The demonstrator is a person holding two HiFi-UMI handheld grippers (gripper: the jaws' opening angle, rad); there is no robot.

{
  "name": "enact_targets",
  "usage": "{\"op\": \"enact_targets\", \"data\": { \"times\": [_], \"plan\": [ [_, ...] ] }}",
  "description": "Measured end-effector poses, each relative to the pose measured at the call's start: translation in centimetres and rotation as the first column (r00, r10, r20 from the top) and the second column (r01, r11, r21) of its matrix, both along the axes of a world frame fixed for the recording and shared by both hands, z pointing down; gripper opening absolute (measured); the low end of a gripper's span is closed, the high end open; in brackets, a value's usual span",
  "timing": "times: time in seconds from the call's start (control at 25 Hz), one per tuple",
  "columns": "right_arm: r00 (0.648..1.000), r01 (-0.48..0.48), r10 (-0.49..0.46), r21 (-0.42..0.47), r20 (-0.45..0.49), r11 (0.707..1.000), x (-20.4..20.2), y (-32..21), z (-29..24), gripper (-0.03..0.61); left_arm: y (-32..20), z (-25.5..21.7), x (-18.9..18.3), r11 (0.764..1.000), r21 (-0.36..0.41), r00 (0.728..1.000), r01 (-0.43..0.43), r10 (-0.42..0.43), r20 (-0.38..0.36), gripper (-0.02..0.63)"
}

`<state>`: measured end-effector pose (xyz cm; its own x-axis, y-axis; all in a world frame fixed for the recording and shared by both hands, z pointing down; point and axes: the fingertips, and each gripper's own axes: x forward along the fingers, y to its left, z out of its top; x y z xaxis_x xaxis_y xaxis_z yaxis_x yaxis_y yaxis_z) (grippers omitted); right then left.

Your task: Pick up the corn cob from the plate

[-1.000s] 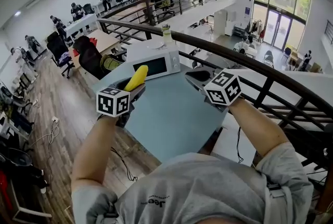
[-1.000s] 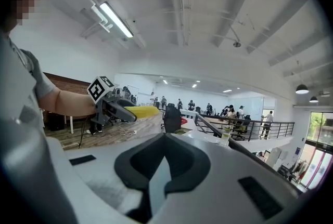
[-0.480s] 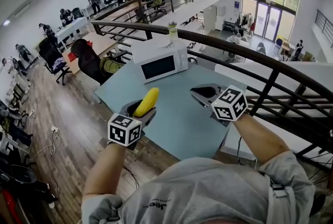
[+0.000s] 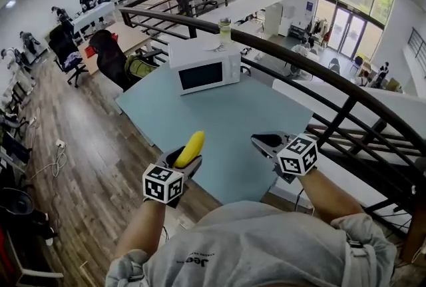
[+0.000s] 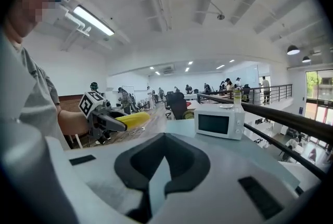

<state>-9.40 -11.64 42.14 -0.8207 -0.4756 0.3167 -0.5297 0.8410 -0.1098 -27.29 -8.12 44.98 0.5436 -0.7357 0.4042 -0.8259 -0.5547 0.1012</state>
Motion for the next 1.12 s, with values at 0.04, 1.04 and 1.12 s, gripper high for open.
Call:
{"op": "enact_targets", "data": {
  "times": [0.04,1.04,1.12],
  "plan": [
    [1.0,0.004,-0.004,-0.013,0.003,1.0,1.0,0.0,0.6,0.015,0.5,0.6,0.7,1.0,-0.01,1.0,0.019,-0.019,-0.011,0.265],
    [1.0,0.027,-0.024,-0.217,0.019,0.976,5.8,1.4,9.8,0.015,3.4,8.1,6.6,0.984,-0.161,0.995,0.078,-0.087,-0.05,0.264],
    [1.0,0.017,-0.012,-0.22,0.022,0.975,5.7,1.3,9.7,0.014,3.2,7.7,6.6,0.986,-0.153,0.996,0.066,-0.074,-0.047,0.264]
  ]
}}
